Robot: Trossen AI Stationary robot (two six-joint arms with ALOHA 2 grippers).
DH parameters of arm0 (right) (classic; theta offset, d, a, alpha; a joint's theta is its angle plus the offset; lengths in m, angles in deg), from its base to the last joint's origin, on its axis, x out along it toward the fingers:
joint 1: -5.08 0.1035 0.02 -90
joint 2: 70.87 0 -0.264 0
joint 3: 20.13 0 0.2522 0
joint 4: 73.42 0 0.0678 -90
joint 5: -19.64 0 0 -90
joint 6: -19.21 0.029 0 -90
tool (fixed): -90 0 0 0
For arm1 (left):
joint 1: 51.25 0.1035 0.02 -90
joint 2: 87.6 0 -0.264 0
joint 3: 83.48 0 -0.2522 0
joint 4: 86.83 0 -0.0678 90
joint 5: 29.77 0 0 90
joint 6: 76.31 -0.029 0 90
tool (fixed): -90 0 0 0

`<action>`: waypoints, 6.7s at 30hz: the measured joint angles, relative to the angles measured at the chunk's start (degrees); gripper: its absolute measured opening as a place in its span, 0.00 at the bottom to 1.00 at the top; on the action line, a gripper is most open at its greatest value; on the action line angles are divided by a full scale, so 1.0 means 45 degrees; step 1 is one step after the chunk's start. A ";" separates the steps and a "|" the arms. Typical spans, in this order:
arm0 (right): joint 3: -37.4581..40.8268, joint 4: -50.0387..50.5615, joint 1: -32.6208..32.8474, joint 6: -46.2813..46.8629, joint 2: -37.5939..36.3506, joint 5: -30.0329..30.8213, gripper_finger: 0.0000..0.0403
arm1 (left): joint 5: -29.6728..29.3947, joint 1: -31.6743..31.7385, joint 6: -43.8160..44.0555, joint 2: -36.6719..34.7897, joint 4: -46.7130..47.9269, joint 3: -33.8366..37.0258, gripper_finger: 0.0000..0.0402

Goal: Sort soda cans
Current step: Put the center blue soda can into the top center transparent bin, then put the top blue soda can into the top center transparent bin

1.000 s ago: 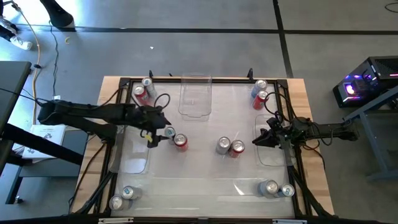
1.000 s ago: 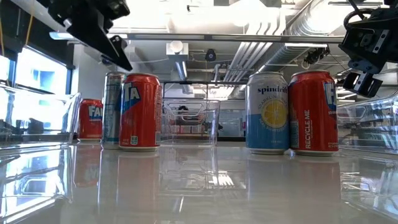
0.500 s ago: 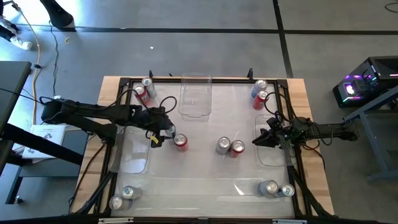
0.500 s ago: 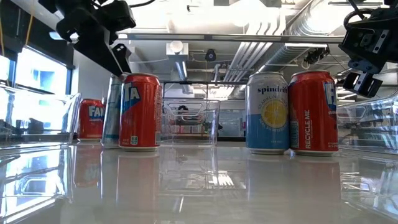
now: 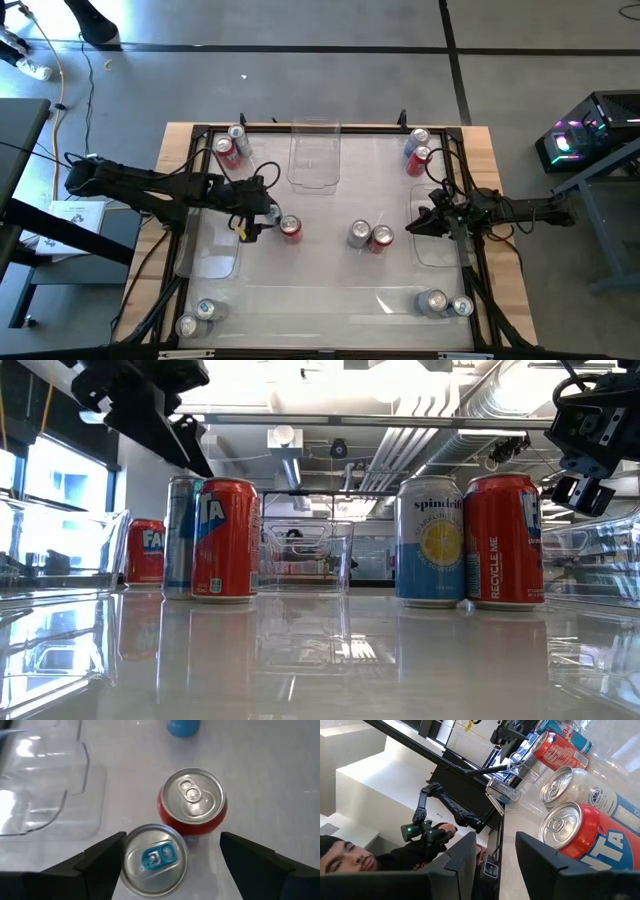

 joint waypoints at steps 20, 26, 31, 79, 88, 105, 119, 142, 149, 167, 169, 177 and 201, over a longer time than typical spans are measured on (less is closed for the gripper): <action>-0.0003 0.0000 0.0000 0.0000 0.0000 -0.0003 0.33 | -0.0363 0.0393 0.0471 0.0228 -0.1101 0.1330 0.79; 0.0000 0.0000 0.0003 -0.0001 0.0000 -0.0004 0.33 | -0.0358 0.0391 0.0669 0.0223 -0.1200 0.1375 0.71; -0.0002 -0.0005 0.0005 -0.0003 0.0001 -0.0003 0.33 | -0.0459 0.0400 0.0761 0.0214 -0.0922 0.1233 0.55; 0.0001 0.0000 0.0000 0.0001 0.0001 -0.0004 0.33 | 0.3214 0.6546 -0.2939 0.6335 0.0565 -0.5519 0.56; -0.0001 -0.0001 0.0001 0.0000 0.0002 -0.0003 0.33 | 0.3174 0.6370 -0.2583 0.6339 -0.0266 -0.4614 0.59; -0.0003 -0.0004 0.0005 0.0001 0.0005 -0.0004 0.33 | 0.3384 0.6398 -0.2826 0.6339 -0.0252 -0.4552 0.65; -0.0002 -0.0002 0.0002 -0.0001 0.0003 -0.0002 0.33 | 0.3547 0.6359 -0.2950 0.6339 0.0494 -0.5607 0.75; -0.0003 -0.0001 0.0005 -0.0004 0.0001 0.0000 0.33 | -0.0137 1.2238 -0.0305 0.2712 0.2483 -0.5527 0.74; -0.0001 0.0000 0.0000 -0.0002 0.0002 -0.0002 0.33 | 0.0935 1.3659 -0.0594 0.3933 0.3231 -0.5518 0.74; -0.0003 0.0000 0.0004 0.0001 0.0000 -0.0003 0.33 | 0.0852 1.3985 -0.0278 0.5227 0.4553 -0.5518 0.75; -0.0003 -0.0003 0.0003 0.0001 0.0003 0.0001 0.33 | 0.0780 1.3974 -0.0280 0.5231 0.4644 -0.5518 0.75; -0.0003 0.0000 0.0000 0.0001 0.0000 0.0001 0.33 | 0.0064 1.3879 -0.0919 0.5231 0.5358 -0.5518 0.75; -0.0003 -0.0002 0.0000 -0.0004 0.0000 -0.0004 0.33 | 0.0262 1.3689 -0.0967 0.5241 0.5003 -0.4527 0.75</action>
